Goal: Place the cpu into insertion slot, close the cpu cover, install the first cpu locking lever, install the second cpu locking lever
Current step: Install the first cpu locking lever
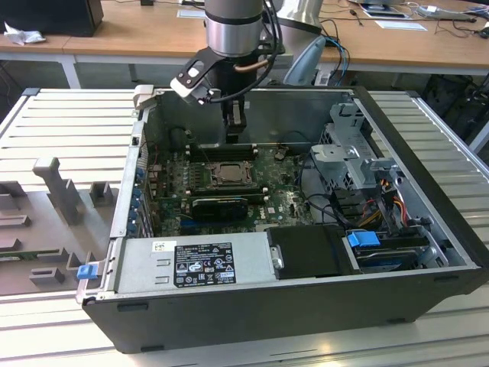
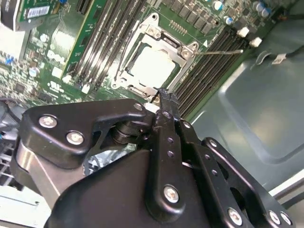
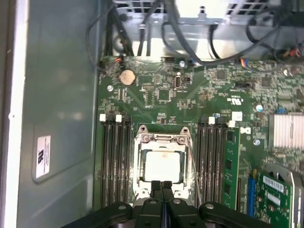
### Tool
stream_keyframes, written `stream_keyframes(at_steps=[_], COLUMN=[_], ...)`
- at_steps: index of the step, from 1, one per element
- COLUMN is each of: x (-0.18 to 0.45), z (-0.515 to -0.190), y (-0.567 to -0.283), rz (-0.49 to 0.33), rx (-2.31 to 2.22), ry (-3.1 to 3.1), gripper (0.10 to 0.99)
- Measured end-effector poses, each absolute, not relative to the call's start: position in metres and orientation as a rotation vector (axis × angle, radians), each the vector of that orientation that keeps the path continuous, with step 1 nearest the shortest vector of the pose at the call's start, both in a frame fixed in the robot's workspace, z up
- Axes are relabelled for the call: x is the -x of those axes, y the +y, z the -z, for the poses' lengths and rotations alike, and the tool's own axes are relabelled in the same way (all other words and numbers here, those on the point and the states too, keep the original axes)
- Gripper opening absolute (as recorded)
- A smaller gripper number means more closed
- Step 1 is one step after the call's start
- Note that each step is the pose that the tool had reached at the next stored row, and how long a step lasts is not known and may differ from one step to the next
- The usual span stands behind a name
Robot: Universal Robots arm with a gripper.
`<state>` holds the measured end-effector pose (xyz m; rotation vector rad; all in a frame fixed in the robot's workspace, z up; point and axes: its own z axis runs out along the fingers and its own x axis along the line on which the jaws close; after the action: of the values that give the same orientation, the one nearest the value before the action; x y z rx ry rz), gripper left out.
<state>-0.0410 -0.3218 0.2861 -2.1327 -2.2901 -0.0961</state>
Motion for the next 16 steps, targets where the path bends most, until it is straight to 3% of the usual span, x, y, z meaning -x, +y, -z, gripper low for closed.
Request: stream_keyframes(at_steps=[16], x=[0.041], z=[-0.2834], y=[-0.3218], rz=[0.086], rx=[1.674], ry=[-2.627], gripper=[0.106])
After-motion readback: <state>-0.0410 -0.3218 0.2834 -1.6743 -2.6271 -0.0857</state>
